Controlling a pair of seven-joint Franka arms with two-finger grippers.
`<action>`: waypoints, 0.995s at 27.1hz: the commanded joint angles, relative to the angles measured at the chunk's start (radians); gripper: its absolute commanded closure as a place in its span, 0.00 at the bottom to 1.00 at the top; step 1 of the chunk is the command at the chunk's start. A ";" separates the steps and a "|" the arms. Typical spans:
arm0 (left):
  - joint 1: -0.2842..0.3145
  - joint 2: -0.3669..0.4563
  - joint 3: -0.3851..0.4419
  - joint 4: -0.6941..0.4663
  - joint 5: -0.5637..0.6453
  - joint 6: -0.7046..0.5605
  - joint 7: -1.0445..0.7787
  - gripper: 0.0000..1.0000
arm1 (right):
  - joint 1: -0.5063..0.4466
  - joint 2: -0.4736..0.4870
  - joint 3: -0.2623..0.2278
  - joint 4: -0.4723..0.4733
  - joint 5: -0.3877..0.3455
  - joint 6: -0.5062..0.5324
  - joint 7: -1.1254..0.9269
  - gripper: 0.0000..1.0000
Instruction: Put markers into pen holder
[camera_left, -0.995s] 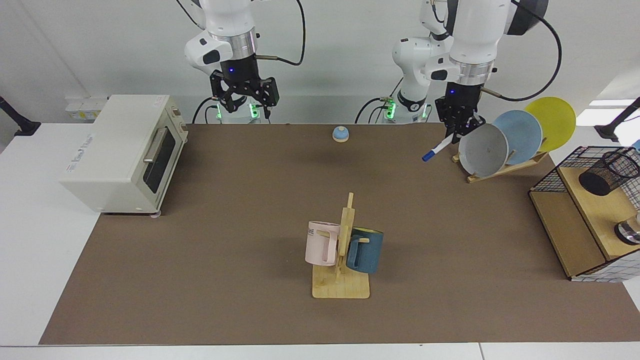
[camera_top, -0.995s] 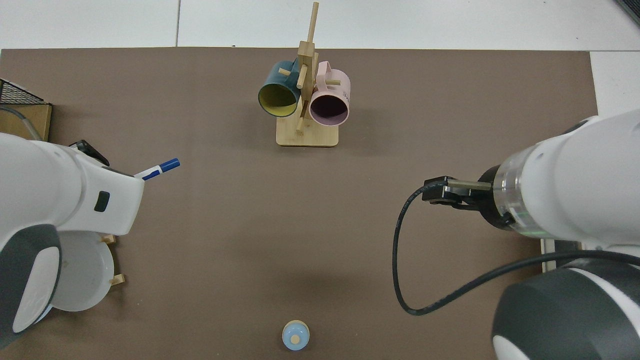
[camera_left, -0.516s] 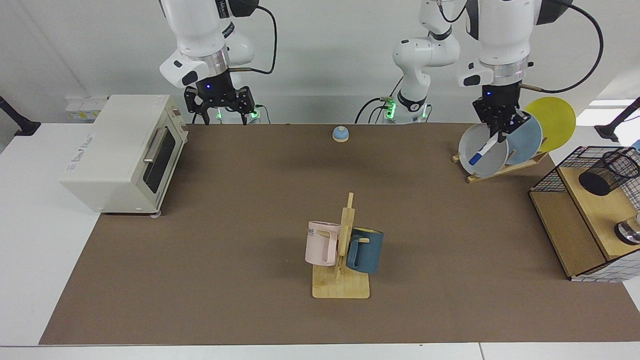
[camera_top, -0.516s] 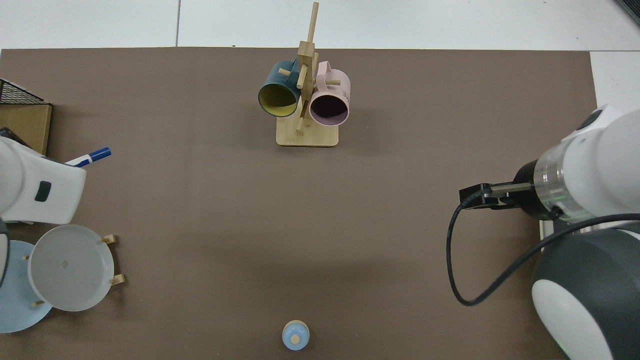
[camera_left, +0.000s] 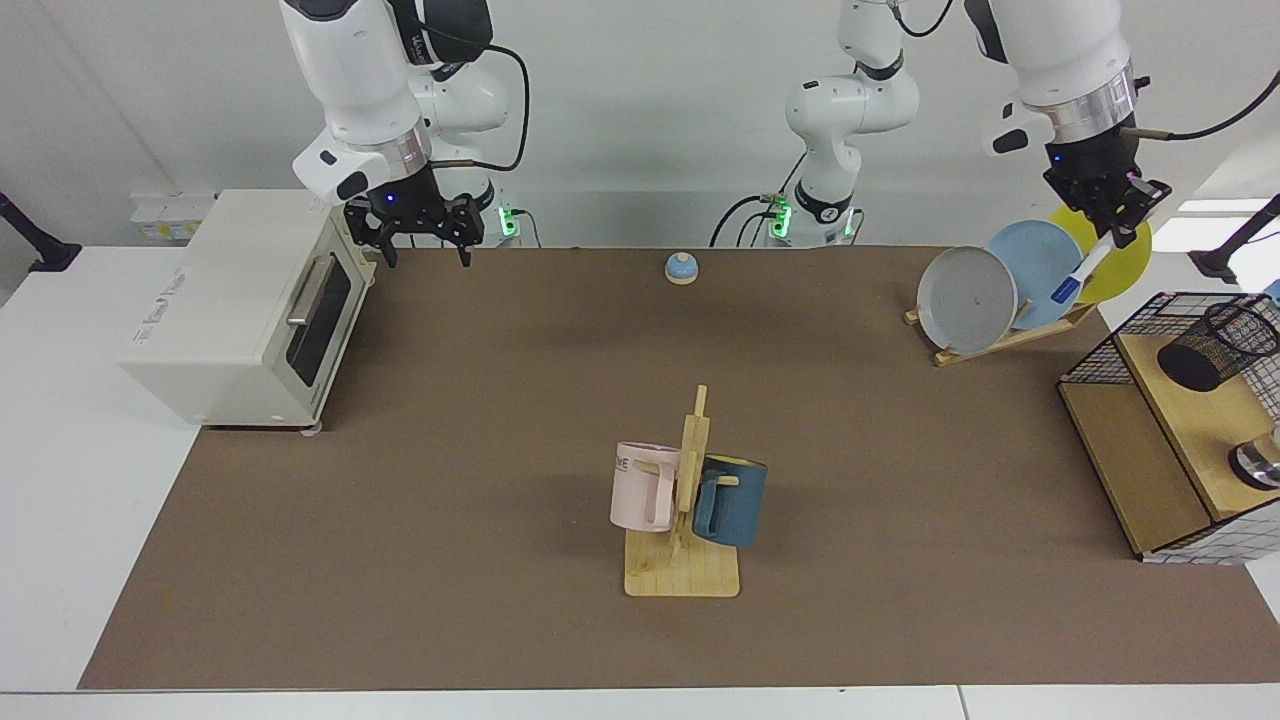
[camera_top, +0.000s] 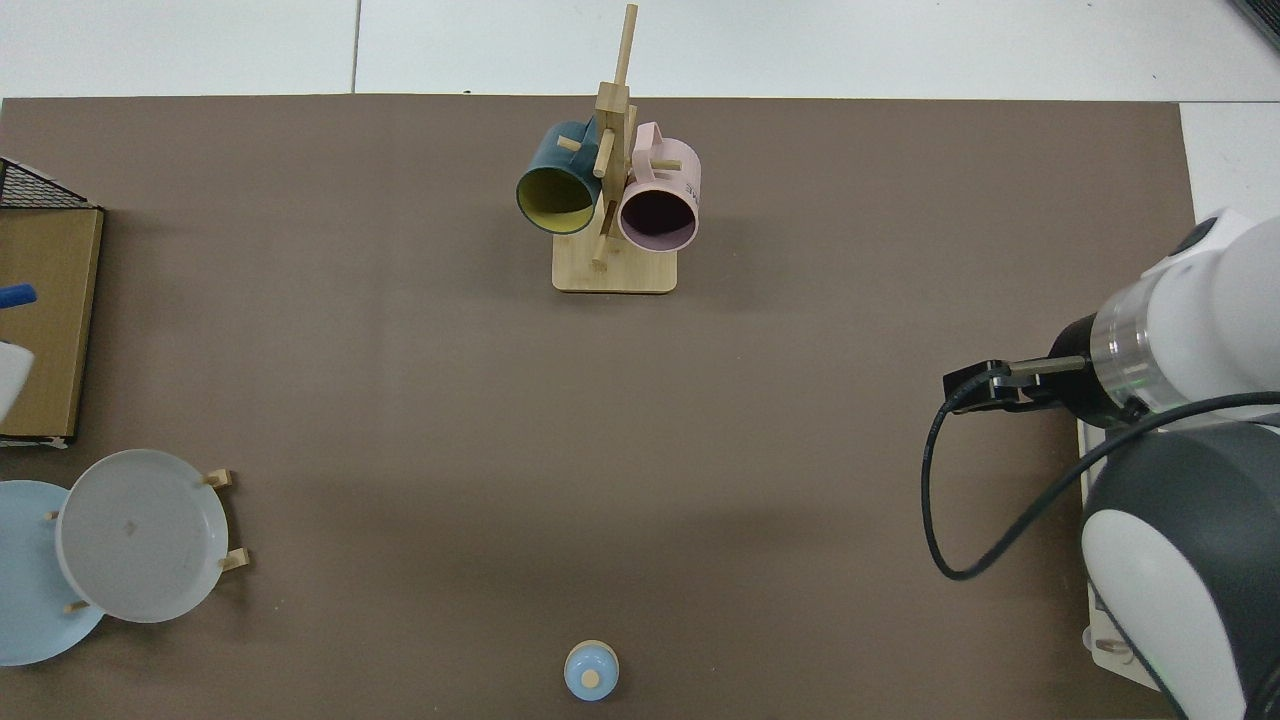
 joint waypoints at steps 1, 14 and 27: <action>0.032 0.017 -0.008 0.038 0.123 -0.013 0.118 1.00 | -0.022 0.021 0.010 0.027 0.022 0.001 -0.036 0.00; 0.141 0.054 0.011 0.079 0.302 0.047 0.266 1.00 | -0.023 0.125 0.012 0.221 0.005 -0.102 -0.036 0.00; 0.244 0.130 0.017 0.119 0.442 0.183 0.402 1.00 | -0.017 0.113 0.010 0.201 -0.001 -0.068 -0.017 0.00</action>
